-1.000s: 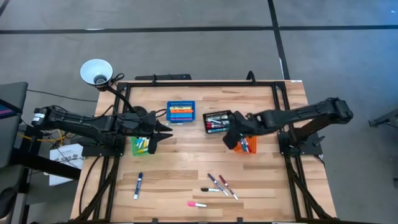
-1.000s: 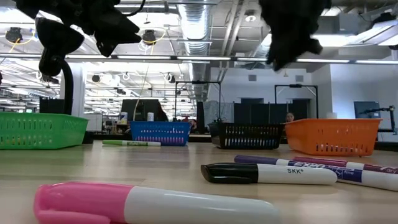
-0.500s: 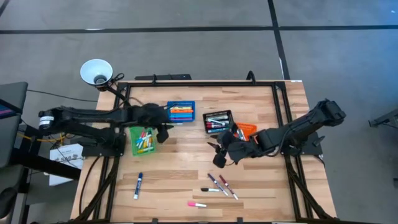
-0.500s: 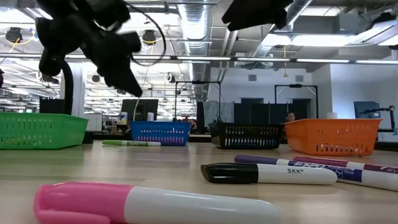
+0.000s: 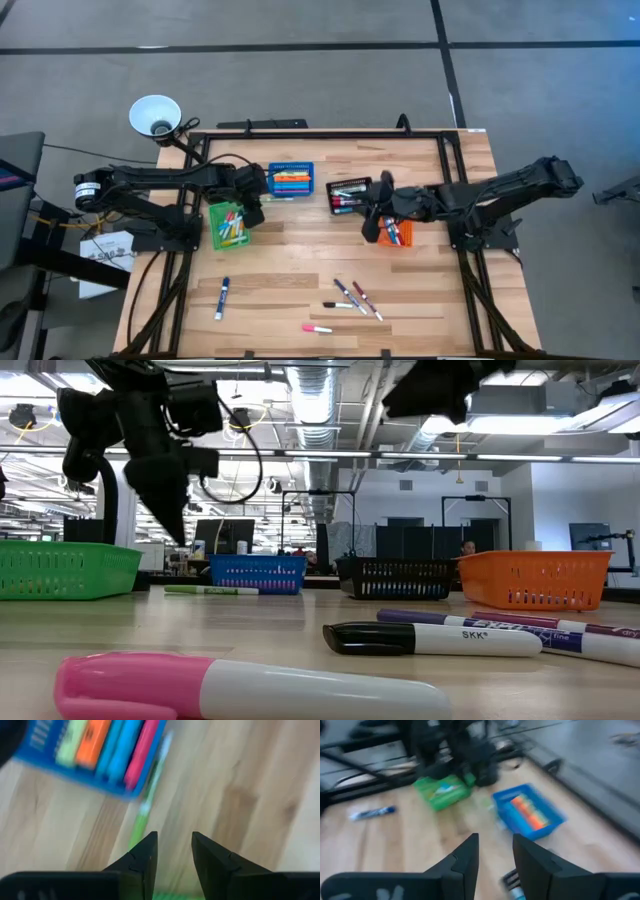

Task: Pick & Place Markers
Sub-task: Put the light green marker pen into the orange basket

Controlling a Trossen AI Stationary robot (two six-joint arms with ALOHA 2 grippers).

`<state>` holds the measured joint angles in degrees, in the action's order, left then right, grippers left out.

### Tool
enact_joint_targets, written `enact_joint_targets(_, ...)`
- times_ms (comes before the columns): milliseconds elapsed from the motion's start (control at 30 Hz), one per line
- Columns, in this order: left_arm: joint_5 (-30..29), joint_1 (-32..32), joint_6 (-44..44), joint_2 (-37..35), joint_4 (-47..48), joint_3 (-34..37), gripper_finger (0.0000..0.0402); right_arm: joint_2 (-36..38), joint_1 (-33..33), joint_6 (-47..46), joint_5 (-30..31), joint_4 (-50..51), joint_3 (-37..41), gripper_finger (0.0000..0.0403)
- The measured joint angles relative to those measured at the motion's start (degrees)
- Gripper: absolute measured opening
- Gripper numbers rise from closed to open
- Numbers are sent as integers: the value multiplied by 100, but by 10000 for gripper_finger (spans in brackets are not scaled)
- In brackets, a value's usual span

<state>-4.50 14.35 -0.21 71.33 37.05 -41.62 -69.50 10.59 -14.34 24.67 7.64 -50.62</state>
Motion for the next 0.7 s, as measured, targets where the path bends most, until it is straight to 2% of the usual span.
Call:
enact_joint_targets(100,-147,86,0,107,108,12,118,-59,-80,131,-393,-1020,568,108)
enact_joint_targets(167,-151,161,33,211,10,8,118,-92,-242,442,-549,-1334,651,108)
enact_joint_targets(467,-192,479,503,1152,-37,9,118,-28,-832,495,-993,-1768,576,108)
enact_joint_targets(700,-618,474,753,1673,-244,4,118,-28,-1194,881,-1433,-2093,580,108)
